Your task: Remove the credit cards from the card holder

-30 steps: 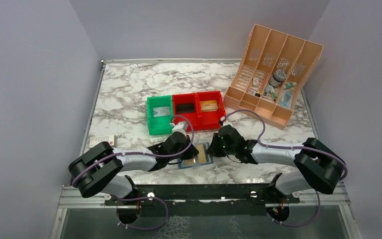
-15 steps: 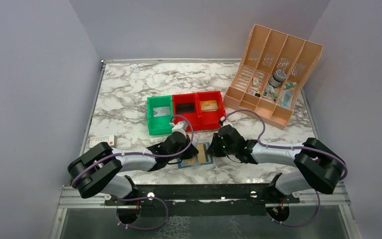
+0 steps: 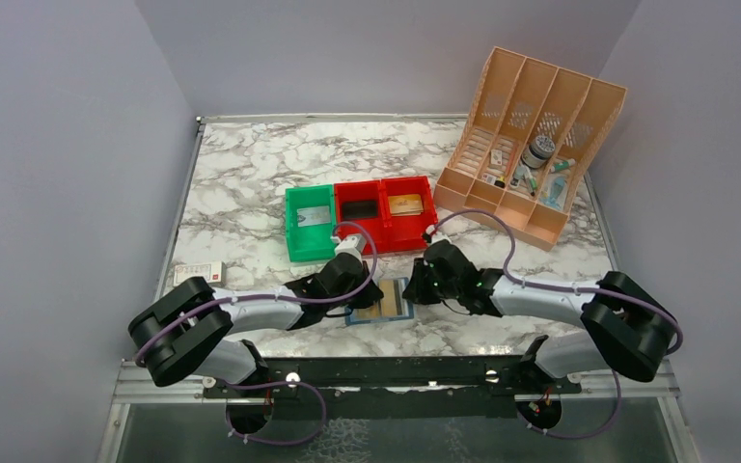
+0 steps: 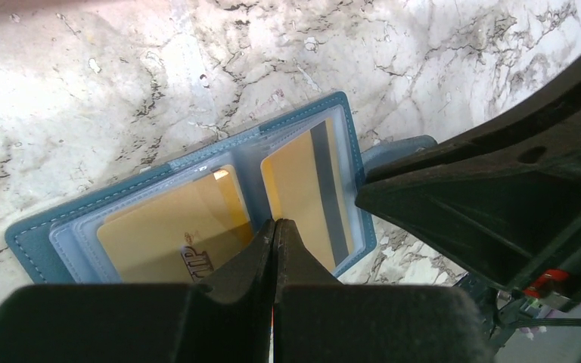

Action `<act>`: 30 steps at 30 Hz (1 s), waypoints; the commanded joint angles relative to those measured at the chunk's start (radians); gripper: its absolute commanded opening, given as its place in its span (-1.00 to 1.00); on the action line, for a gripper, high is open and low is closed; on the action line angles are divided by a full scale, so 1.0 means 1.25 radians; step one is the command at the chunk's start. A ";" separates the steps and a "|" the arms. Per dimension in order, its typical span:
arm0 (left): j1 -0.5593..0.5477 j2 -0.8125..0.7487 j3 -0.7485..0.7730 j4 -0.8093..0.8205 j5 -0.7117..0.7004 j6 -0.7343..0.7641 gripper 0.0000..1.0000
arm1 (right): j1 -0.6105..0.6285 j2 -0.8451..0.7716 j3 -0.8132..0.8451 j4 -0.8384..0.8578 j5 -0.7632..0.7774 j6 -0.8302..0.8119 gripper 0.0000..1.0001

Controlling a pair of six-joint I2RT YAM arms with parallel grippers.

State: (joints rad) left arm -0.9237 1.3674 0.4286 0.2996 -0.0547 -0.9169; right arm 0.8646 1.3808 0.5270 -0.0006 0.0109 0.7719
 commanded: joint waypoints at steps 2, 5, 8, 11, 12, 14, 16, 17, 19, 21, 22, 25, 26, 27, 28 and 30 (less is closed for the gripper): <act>0.002 -0.015 0.012 -0.033 -0.016 0.027 -1.00 | 0.002 -0.084 0.045 -0.041 -0.025 -0.038 -0.68; 0.002 -0.007 0.013 -0.023 -0.007 0.027 -1.00 | 0.002 -0.117 0.047 -0.019 -0.057 -0.049 -0.65; 0.002 0.005 0.017 -0.021 -0.001 0.028 -1.00 | 0.002 -0.113 0.054 0.001 -0.091 -0.054 -0.64; 0.002 0.011 0.020 -0.018 0.004 0.028 -1.00 | 0.002 -0.066 0.067 0.011 -0.103 -0.056 -0.62; 0.002 0.012 0.021 -0.017 0.005 0.028 -1.00 | 0.002 -0.044 0.074 0.010 -0.104 -0.055 -0.62; 0.003 0.010 0.020 -0.016 0.005 0.031 -1.00 | 0.002 0.000 0.086 0.004 -0.092 -0.050 -0.62; 0.002 0.009 0.018 -0.016 0.003 0.034 -1.00 | 0.002 0.027 0.074 0.022 -0.077 -0.048 -0.61; 0.002 0.007 0.016 -0.017 0.002 0.036 -1.00 | 0.002 0.038 0.064 0.038 -0.069 -0.045 -0.60; 0.002 0.003 0.015 -0.018 0.002 0.038 -1.00 | 0.002 0.059 0.064 0.038 -0.051 -0.043 -0.60; 0.002 -0.003 0.014 -0.018 0.003 0.039 -1.00 | 0.002 0.082 0.074 0.006 -0.019 -0.042 -0.60; 0.002 -0.005 0.012 -0.019 0.003 0.039 -1.00 | 0.002 0.089 0.078 -0.011 0.000 -0.040 -0.60; 0.002 -0.014 0.010 -0.028 -0.004 0.039 -1.00 | 0.002 0.087 0.069 -0.042 0.054 -0.032 -0.60; 0.002 -0.017 0.011 -0.036 -0.008 0.040 -1.00 | 0.002 0.082 0.064 -0.044 0.064 -0.032 -0.60; 0.002 -0.020 0.011 -0.042 -0.013 0.040 -1.00 | 0.002 0.078 0.060 -0.043 0.065 -0.034 -0.60; 0.002 -0.024 0.010 -0.047 -0.017 0.040 -1.00 | 0.002 0.075 0.059 -0.043 0.065 -0.035 -0.59; 0.002 -0.031 0.009 -0.051 -0.018 0.038 -1.00 | 0.002 0.075 0.056 -0.043 0.064 -0.036 -0.59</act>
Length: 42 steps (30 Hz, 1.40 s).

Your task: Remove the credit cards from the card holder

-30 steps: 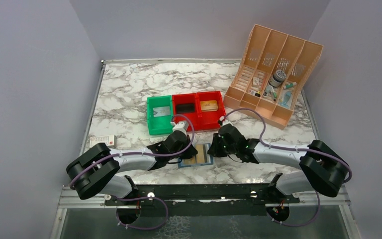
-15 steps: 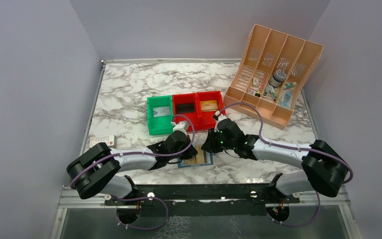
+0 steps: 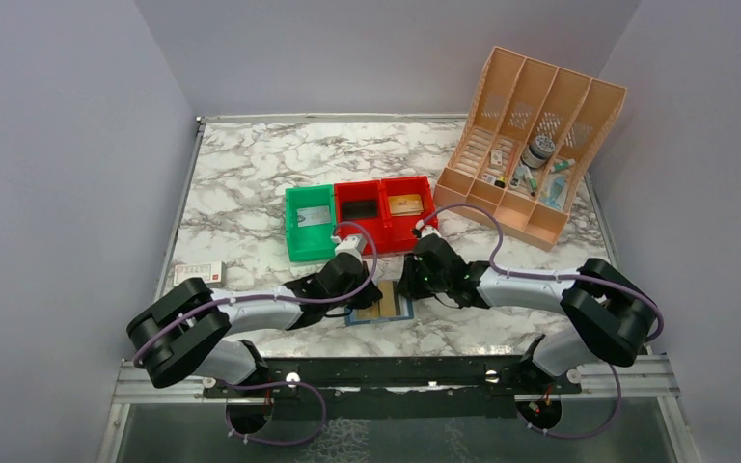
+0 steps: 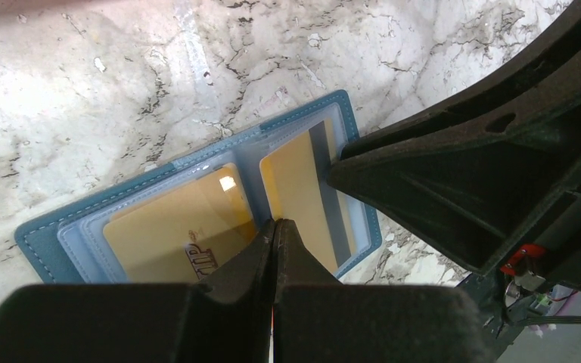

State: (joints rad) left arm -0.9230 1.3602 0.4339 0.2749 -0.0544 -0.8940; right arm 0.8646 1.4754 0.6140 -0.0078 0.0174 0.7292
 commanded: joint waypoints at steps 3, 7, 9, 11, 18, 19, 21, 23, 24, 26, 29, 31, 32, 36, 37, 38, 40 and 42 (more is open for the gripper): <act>0.001 -0.033 0.003 -0.033 -0.019 0.017 -0.98 | 0.002 0.004 -0.017 -0.030 0.051 -0.001 -0.59; 0.001 -0.043 0.002 -0.044 -0.024 0.018 -0.93 | 0.001 0.010 -0.019 -0.024 0.044 0.001 -0.59; 0.001 -0.048 0.001 -0.048 -0.025 0.018 -0.90 | 0.002 0.009 -0.018 -0.023 0.043 0.001 -0.60; 0.001 -0.051 0.001 -0.051 -0.026 0.019 -0.89 | 0.002 0.007 -0.018 -0.022 0.041 0.000 -0.59; 0.001 -0.057 0.001 -0.061 -0.030 0.023 -0.89 | 0.002 -0.003 -0.013 -0.018 0.024 -0.008 -0.60; 0.001 -0.057 0.000 -0.061 -0.029 0.023 -0.89 | 0.002 -0.007 -0.011 -0.013 0.013 -0.012 -0.60; 0.001 -0.053 0.001 -0.057 -0.026 0.023 -0.89 | 0.002 -0.021 -0.006 -0.003 -0.016 -0.023 -0.60; 0.002 -0.041 0.003 -0.049 -0.018 0.024 -0.89 | 0.002 -0.041 -0.002 0.012 -0.057 -0.034 -0.60; 0.002 -0.033 0.005 -0.044 -0.015 0.025 -0.89 | 0.002 -0.051 -0.001 0.022 -0.081 -0.040 -0.60; 0.002 -0.016 0.009 -0.034 -0.006 0.025 -0.88 | 0.002 -0.065 0.001 0.038 -0.122 -0.044 -0.59; 0.002 0.005 0.016 -0.021 0.008 0.022 -0.88 | 0.002 -0.068 -0.005 0.065 -0.153 -0.036 -0.56; 0.001 0.013 0.019 -0.016 0.013 0.020 -0.87 | 0.002 -0.049 -0.005 0.062 -0.143 -0.027 -0.55; 0.002 0.014 0.019 -0.015 0.013 0.019 -0.86 | 0.002 -0.032 -0.001 0.053 -0.134 -0.025 -0.55; 0.001 0.006 0.017 -0.019 0.008 0.018 -0.84 | 0.002 0.026 0.008 0.006 -0.063 0.000 -0.56; 0.002 0.003 0.016 -0.020 0.007 0.018 -0.84 | 0.002 0.033 0.003 0.000 -0.033 0.008 -0.57; 0.002 -0.001 0.014 -0.022 0.004 0.018 -0.85 | 0.002 0.037 -0.001 -0.008 -0.009 0.013 -0.57; 0.001 -0.007 0.012 -0.029 -0.002 0.020 -0.84 | 0.002 0.038 -0.007 -0.026 0.036 0.017 -0.57; 0.002 -0.012 0.011 -0.040 -0.008 0.023 -0.85 | 0.002 0.034 -0.014 -0.033 0.056 0.011 -0.57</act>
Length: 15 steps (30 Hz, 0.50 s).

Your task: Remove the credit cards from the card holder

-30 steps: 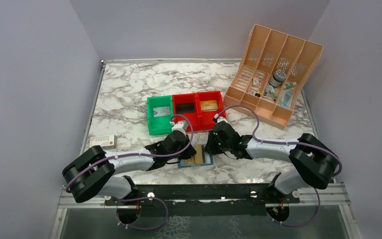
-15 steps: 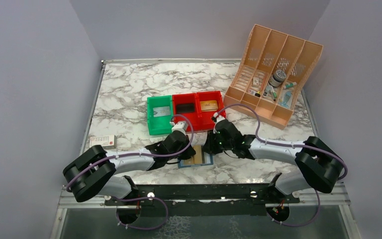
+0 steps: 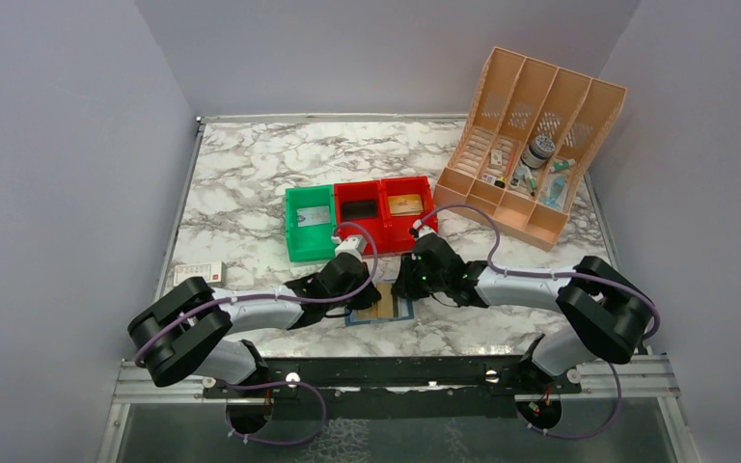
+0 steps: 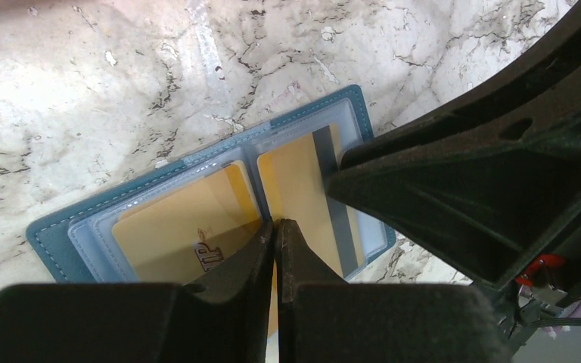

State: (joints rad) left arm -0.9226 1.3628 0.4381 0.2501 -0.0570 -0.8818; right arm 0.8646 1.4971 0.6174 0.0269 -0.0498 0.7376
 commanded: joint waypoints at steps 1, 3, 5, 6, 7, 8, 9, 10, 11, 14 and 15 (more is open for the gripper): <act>0.002 -0.016 0.009 -0.025 -0.009 0.014 -0.85 | 0.002 0.015 -0.018 -0.063 0.113 0.002 -0.57; 0.001 -0.018 0.010 -0.030 -0.012 0.015 -0.88 | 0.002 0.014 -0.022 -0.061 0.114 0.000 -0.57; 0.002 -0.021 0.010 -0.036 -0.014 0.015 -0.91 | 0.002 0.017 -0.026 -0.053 0.107 -0.001 -0.57; 0.001 -0.022 0.010 -0.038 -0.016 0.016 -0.91 | 0.002 0.018 -0.026 -0.049 0.104 -0.001 -0.57; 0.001 -0.024 0.011 -0.043 -0.019 0.016 -0.91 | 0.001 0.021 -0.028 -0.046 0.099 -0.002 -0.57; 0.001 -0.027 0.011 -0.047 -0.021 0.016 -0.92 | 0.002 0.022 -0.027 -0.045 0.097 -0.002 -0.57; 0.001 -0.030 0.011 -0.050 -0.023 0.016 -0.92 | 0.002 0.024 -0.026 -0.045 0.097 -0.004 -0.57; 0.001 -0.033 0.010 -0.052 -0.025 0.016 -0.92 | 0.002 0.025 -0.026 -0.044 0.095 -0.004 -0.57; 0.001 -0.037 0.010 -0.054 -0.027 0.016 -0.92 | 0.002 0.027 -0.024 -0.044 0.094 -0.005 -0.57; 0.001 -0.043 0.011 -0.064 -0.031 0.018 -0.92 | 0.002 0.027 -0.023 -0.044 0.094 -0.005 -0.57; 0.001 -0.044 0.010 -0.066 -0.032 0.018 -0.92 | 0.002 0.027 -0.023 -0.044 0.094 -0.005 -0.57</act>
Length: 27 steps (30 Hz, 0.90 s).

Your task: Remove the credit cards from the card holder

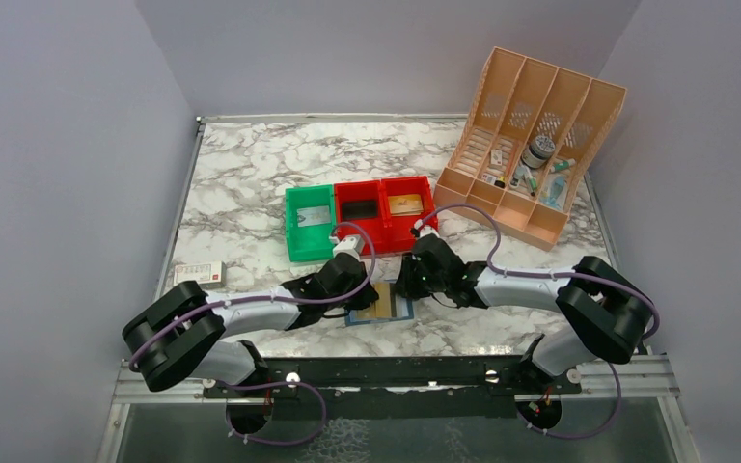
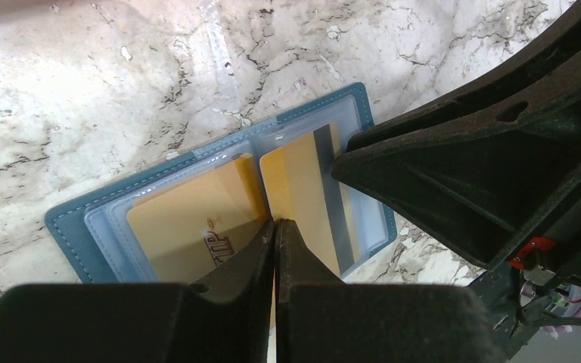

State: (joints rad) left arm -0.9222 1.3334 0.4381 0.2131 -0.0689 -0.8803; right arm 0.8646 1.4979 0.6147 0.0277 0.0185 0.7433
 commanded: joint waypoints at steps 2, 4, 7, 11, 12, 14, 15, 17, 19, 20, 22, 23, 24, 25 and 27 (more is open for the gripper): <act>0.001 -0.020 0.012 -0.040 -0.022 0.019 -0.92 | 0.002 0.025 -0.020 -0.046 0.040 -0.011 -0.57; 0.001 -0.020 0.014 -0.046 -0.025 0.021 -0.92 | 0.002 0.024 -0.019 -0.047 0.039 -0.012 -0.57; 0.001 -0.026 0.015 -0.055 -0.029 0.022 -0.92 | 0.002 0.022 -0.016 -0.051 0.044 -0.014 -0.57; 0.001 -0.042 0.013 -0.069 -0.039 0.022 -0.92 | 0.002 0.018 -0.013 -0.059 0.050 -0.020 -0.57; 0.002 -0.047 0.012 -0.070 -0.040 0.022 -0.92 | 0.002 0.015 -0.012 -0.059 0.048 -0.022 -0.57; 0.002 -0.051 0.010 -0.067 -0.040 0.022 -0.92 | 0.002 0.005 -0.005 -0.054 0.027 -0.037 -0.57; 0.002 -0.052 0.008 -0.064 -0.037 0.023 -0.92 | 0.002 -0.002 0.000 -0.053 0.015 -0.045 -0.57; 0.002 -0.049 0.008 -0.052 -0.028 0.026 -0.92 | 0.002 -0.021 0.011 -0.050 -0.017 -0.061 -0.57; 0.002 -0.041 0.010 -0.043 -0.020 0.026 -0.92 | 0.002 -0.043 0.021 -0.048 -0.053 -0.080 -0.56; 0.002 -0.036 0.012 -0.040 -0.018 0.026 -0.92 | 0.002 -0.056 0.027 -0.048 -0.065 -0.085 -0.55; 0.002 -0.026 0.015 -0.036 -0.013 0.024 -0.92 | 0.001 -0.081 0.027 -0.037 -0.086 -0.092 -0.52; 0.002 -0.023 0.016 -0.033 -0.012 0.023 -0.92 | 0.002 -0.093 0.024 -0.030 -0.095 -0.093 -0.50; 0.002 -0.020 0.017 -0.030 -0.009 0.022 -0.91 | 0.002 -0.102 0.021 -0.022 -0.106 -0.093 -0.48; 0.001 -0.019 0.017 -0.029 -0.008 0.021 -0.91 | 0.002 -0.107 0.016 -0.012 -0.120 -0.093 -0.47; 0.002 -0.018 0.016 -0.026 -0.008 0.019 -0.90 | 0.001 -0.103 0.007 0.015 -0.161 -0.090 -0.43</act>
State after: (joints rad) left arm -0.9222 1.2987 0.4381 0.1646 -0.0902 -0.8684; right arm 0.8646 1.3930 0.6182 -0.0055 -0.0765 0.6537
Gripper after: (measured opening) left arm 0.049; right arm 0.270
